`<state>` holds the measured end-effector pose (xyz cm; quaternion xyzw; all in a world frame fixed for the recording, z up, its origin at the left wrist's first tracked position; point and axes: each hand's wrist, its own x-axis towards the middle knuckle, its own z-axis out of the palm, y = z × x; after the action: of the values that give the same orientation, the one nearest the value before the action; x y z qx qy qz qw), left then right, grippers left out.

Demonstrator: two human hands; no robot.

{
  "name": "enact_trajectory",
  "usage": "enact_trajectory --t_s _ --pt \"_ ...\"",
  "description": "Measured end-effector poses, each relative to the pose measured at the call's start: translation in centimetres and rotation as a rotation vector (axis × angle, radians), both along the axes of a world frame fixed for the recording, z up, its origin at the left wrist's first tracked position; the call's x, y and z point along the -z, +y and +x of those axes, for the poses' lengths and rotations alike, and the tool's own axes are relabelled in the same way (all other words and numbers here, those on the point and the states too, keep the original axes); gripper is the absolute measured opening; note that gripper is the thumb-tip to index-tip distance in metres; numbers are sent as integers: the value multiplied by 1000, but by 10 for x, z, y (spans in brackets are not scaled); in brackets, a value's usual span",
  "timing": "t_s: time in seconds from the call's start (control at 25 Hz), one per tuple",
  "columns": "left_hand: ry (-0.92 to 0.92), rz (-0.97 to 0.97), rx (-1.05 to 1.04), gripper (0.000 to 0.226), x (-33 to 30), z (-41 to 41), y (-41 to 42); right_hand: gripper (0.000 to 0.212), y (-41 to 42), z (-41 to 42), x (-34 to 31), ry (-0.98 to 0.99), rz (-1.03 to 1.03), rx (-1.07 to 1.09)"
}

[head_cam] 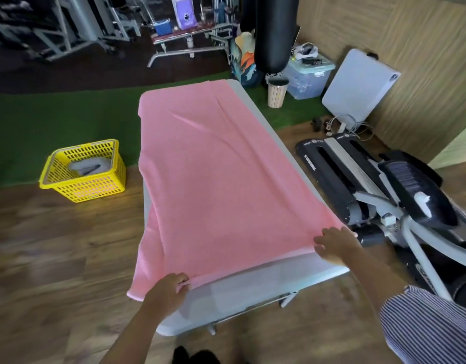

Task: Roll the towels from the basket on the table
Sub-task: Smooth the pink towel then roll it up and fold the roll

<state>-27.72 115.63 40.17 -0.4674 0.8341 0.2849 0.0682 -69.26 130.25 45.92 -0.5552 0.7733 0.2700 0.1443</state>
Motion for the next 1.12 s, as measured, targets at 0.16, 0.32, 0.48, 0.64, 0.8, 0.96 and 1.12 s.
enact_trajectory --t_s 0.16,0.32,0.48,0.64,0.8,0.96,1.12 --pt "-89 57 5 11 -3 -2 13 35 10 9 12 -8 -26 -23" --pt "-57 74 -65 26 -20 -42 10 34 11 3 18 -52 -8 -12" --pt "151 74 -43 24 -25 -123 -2 30 3 -4 14 -181 -126 118" --pt "300 130 53 32 -28 -220 1 27 -3 -20 10 -305 -322 290" --pt "329 176 138 27 -31 -295 16 31 3 -40 14 -398 -349 422" --pt "318 188 189 32 -31 -356 30 31 13 -75 20 -423 -345 487" --pt "316 128 144 18 -25 -429 40 25 16 -139 28 -450 -312 501"
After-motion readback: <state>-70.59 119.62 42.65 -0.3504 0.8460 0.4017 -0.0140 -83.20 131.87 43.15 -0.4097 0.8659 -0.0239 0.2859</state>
